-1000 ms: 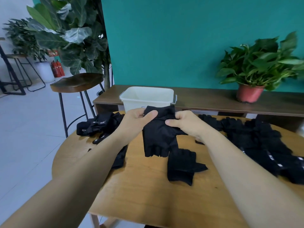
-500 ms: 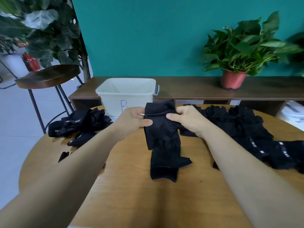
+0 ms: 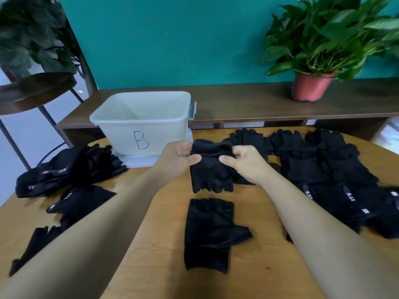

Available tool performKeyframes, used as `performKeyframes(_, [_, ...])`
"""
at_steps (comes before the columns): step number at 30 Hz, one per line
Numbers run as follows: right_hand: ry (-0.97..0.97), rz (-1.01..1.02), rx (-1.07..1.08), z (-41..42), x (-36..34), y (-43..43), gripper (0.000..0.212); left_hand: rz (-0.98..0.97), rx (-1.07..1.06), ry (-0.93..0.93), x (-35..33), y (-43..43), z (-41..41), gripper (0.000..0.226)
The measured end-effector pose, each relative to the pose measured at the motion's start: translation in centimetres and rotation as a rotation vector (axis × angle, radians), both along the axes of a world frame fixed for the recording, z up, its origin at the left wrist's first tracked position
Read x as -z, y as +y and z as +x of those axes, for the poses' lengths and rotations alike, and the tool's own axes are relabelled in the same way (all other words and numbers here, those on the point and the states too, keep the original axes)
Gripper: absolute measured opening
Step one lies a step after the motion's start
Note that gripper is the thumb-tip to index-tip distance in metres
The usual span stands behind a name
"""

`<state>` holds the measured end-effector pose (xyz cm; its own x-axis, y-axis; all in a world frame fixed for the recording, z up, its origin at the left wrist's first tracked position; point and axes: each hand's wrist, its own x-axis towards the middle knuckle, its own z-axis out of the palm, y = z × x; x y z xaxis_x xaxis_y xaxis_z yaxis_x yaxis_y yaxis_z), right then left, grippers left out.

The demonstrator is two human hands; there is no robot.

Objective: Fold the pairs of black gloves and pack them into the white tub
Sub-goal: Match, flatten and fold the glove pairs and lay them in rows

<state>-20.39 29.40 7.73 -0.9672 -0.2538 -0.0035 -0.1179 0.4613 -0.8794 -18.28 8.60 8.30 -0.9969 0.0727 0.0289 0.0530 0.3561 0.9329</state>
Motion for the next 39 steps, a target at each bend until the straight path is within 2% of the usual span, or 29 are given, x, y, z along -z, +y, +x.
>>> performKeyframes(6, [0.021, 0.026, -0.036, -0.3, 2.5, 0.1, 0.005, -0.009, 0.032, -0.002, 1.6, -0.2, 0.6, 0.024])
performKeyframes(10, [0.007, 0.034, -0.052, 1.4, 3.4, 0.2, 0.021, -0.026, 0.037, -0.009, 2.1, -0.6, 2.7, 0.021])
performKeyframes(15, [0.048, 0.072, -0.077, 4.2, 4.0, 0.3, 0.013, -0.058, 0.113, 0.04, 2.8, -1.2, 5.8, 0.022])
performKeyframes(19, [0.132, 0.194, -0.098, 6.9, 4.2, 0.5, 0.011, -0.119, 0.151, 0.088, 3.8, -1.6, 8.1, 0.019])
performKeyframes(22, [0.273, 0.392, -0.117, 8.8, 5.0, 0.8, 0.017, -0.216, 0.174, 0.118, 5.5, -2.0, 9.8, 0.024])
performKeyframes(27, [0.616, 0.681, -0.152, 11.3, 7.1, 0.7, 0.046, -0.687, 0.201, 0.419, 9.1, -2.7, 11.6, 0.032])
performKeyframes(32, [0.855, 0.721, -0.084, 11.7, 8.6, 0.7, 0.046, -0.775, 0.2, 0.579, 10.1, -2.7, 12.5, 0.036])
performKeyframes(39, [0.954, 0.745, -0.099, 11.6, 9.5, 0.7, 0.039, -0.815, 0.175, 0.626, 10.6, -2.8, 12.7, 0.035])
